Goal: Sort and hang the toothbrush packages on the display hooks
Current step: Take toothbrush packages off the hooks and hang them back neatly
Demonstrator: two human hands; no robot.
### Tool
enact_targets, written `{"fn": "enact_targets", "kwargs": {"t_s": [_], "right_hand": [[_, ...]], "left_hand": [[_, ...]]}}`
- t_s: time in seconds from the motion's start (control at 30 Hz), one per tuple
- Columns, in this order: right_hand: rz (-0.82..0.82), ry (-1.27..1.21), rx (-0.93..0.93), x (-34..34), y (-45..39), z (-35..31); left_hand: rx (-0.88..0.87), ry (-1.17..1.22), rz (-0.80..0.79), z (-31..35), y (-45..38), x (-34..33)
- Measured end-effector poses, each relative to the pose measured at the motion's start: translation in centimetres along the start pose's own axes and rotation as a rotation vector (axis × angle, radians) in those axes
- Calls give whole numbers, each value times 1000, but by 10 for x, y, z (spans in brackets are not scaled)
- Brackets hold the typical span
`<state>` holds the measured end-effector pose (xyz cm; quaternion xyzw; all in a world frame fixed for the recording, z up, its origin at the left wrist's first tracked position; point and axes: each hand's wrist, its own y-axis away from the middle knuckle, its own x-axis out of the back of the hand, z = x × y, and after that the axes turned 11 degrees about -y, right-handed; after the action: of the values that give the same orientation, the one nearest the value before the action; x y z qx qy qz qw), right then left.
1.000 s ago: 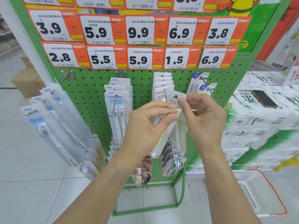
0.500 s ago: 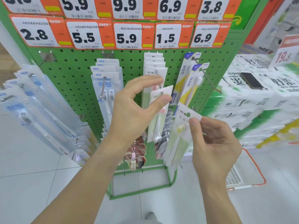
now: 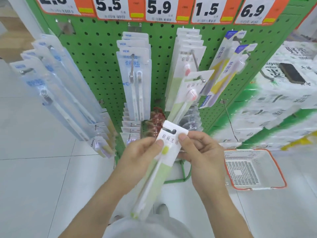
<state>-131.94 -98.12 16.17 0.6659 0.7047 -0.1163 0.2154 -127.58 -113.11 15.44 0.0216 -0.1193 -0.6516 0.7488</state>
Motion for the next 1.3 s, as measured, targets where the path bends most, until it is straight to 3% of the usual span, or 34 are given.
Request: {"fn": "enact_targets", "kwargs": {"t_s": [0.1, 0.23, 0.4, 0.5, 0.83, 1.07, 1.3], "right_hand": [[-87, 58, -8, -7, 0, 12], [-235, 403, 38, -6, 0, 37], [-548, 535, -432, -9, 10, 56], [-609, 501, -554, -10, 11, 56], [-583, 506, -456, -6, 4, 57], [-732, 531, -587, -5, 3, 50], [-590, 415, -590, -6, -3, 51]], "left_hand": [[78, 186, -46, -9, 6, 15], [164, 280, 170, -22, 10, 27], [302, 505, 407, -34, 10, 40], [336, 573, 449, -39, 11, 45], [321, 477, 260, -42, 11, 55], [291, 484, 375, -40, 8, 60], [236, 411, 157, -40, 15, 52]]}}
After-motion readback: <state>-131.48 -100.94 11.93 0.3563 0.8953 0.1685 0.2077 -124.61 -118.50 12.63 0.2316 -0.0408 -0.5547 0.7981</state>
